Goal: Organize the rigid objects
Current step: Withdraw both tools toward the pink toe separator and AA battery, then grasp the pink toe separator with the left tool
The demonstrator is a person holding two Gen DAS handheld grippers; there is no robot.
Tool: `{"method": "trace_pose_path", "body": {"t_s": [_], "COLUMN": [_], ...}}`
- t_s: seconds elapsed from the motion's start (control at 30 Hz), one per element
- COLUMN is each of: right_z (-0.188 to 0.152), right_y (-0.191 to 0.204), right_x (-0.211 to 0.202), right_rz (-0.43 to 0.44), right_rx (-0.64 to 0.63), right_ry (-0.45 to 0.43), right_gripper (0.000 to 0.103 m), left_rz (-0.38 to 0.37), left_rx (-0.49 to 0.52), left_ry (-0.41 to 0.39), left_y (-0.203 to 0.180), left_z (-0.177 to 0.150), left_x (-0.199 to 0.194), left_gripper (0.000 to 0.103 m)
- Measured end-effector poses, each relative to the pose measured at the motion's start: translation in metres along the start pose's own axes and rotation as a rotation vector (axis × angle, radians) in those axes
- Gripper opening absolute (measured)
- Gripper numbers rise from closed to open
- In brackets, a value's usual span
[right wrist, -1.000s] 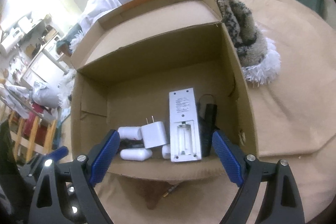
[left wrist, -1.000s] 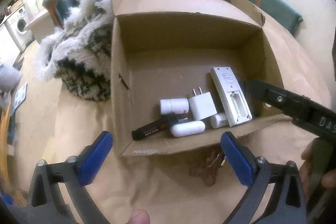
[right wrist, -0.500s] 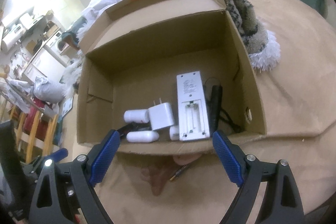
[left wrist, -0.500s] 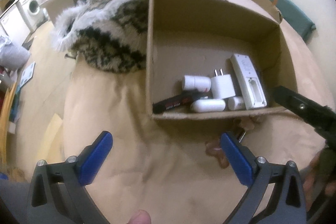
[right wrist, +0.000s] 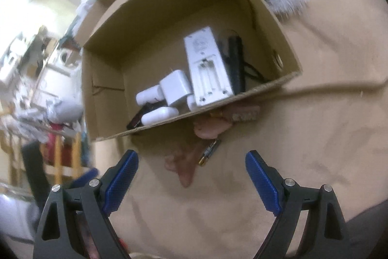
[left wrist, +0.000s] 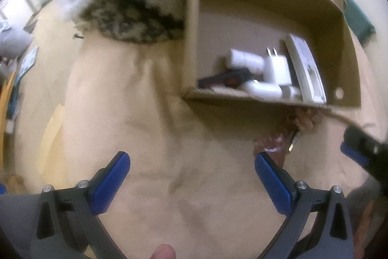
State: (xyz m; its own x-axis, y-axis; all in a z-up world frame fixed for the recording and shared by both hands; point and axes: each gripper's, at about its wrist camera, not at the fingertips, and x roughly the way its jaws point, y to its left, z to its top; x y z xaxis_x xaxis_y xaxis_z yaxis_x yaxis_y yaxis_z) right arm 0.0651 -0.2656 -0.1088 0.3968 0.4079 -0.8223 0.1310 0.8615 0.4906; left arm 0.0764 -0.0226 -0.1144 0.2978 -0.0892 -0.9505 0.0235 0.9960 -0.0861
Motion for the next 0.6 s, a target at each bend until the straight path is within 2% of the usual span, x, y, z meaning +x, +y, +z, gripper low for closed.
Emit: {"method": "trace_pose_path", "body": {"t_s": [0.13,0.27,0.37,0.47,0.5,0.53,0.6], "right_z": [0.004,0.008,0.009,0.009,0.01,0.01,0.012], "right_y": [-0.023,-0.039,-0.042,-0.042,-0.043,-0.044,-0.047], "right_x": [0.003,0.004,0.004,0.004,0.002,0.001,0.001], "right_rz": [0.036,0.082,0.1,0.109,0.112,0.098,0.109], "right_rx": [0.123,0.212,0.242,0.253,0.255,0.265,0.275], "right_ry": [0.009,0.014,0.009,0.008,0.008,0.0,0.001], "right_gripper": [0.095,0.096,0.095,0.095,0.095,0.095,0.095], "left_rz": [-0.004,-0.024,-0.004,0.007,-0.004,-0.003,-0.021], "left_rx": [0.136,0.335,0.479,0.606,0.631,0.639,0.621], "left_ry": [0.011,0.034,0.059,0.149,0.162,0.174,0.206], "left_y": [-0.03,-0.075,-0.104,-0.128,-0.133,-0.136,-0.135], "left_z": [-0.006,-0.004,-0.002,-0.003,-0.003,-0.001,0.004], "left_x": [0.012,0.023,0.035,0.057,0.063,0.069,0.079], "left_gripper": [0.102,0.102,0.1,0.097,0.089,0.077,0.074]}}
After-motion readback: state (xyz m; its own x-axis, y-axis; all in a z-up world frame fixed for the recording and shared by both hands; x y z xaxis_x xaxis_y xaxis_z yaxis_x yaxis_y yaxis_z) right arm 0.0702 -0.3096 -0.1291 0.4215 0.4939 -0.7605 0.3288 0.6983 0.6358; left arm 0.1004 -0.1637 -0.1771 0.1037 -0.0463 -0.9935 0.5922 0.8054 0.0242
